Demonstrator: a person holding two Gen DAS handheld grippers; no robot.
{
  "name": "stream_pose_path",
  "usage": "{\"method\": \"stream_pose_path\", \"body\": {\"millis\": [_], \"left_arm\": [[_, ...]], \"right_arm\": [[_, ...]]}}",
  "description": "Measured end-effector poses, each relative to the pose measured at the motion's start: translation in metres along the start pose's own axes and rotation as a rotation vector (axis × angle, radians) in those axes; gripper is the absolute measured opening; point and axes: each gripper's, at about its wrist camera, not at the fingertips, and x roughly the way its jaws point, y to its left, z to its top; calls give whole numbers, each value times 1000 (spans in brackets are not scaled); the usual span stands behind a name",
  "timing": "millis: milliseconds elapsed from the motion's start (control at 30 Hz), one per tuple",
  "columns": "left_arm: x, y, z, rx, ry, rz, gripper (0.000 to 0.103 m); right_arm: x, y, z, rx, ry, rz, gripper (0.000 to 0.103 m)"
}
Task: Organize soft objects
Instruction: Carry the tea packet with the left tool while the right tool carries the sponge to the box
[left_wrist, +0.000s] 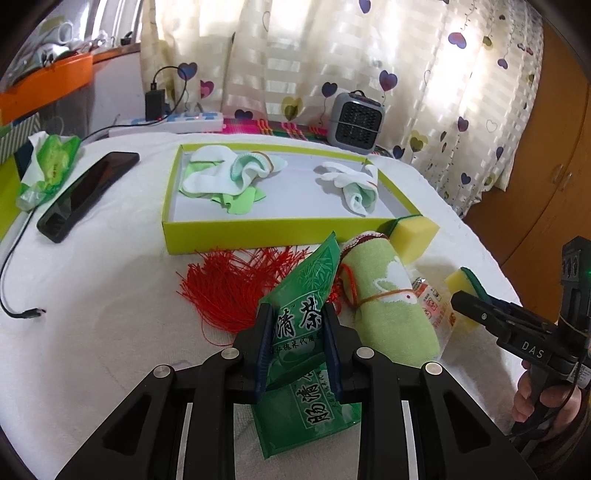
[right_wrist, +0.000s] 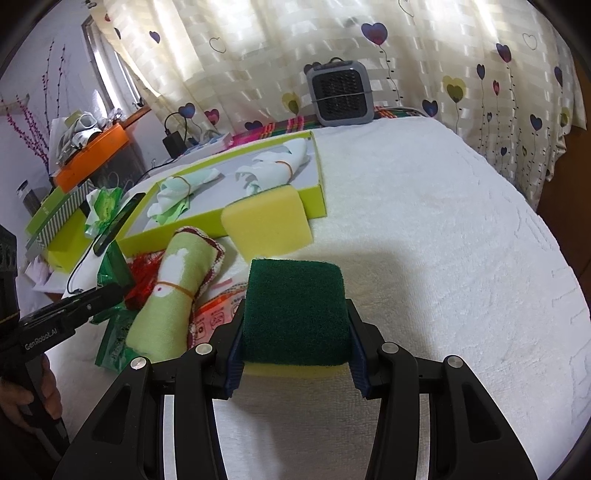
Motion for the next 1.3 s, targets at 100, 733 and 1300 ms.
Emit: {"method": "stream_pose_path", "body": {"millis": [100,733,1300], "left_arm": [[-4,-1,0,6,-7,-2,24],[-33,-3,14,-1,-84,-39,24],[-34,3,42,-16,-98,-81,24]], "right_arm": [[-2,2,1,1,-8,7,47],[-20,19,14,-33,-89,39,47],[-23,33,40,-73,-121,53,47]]}}
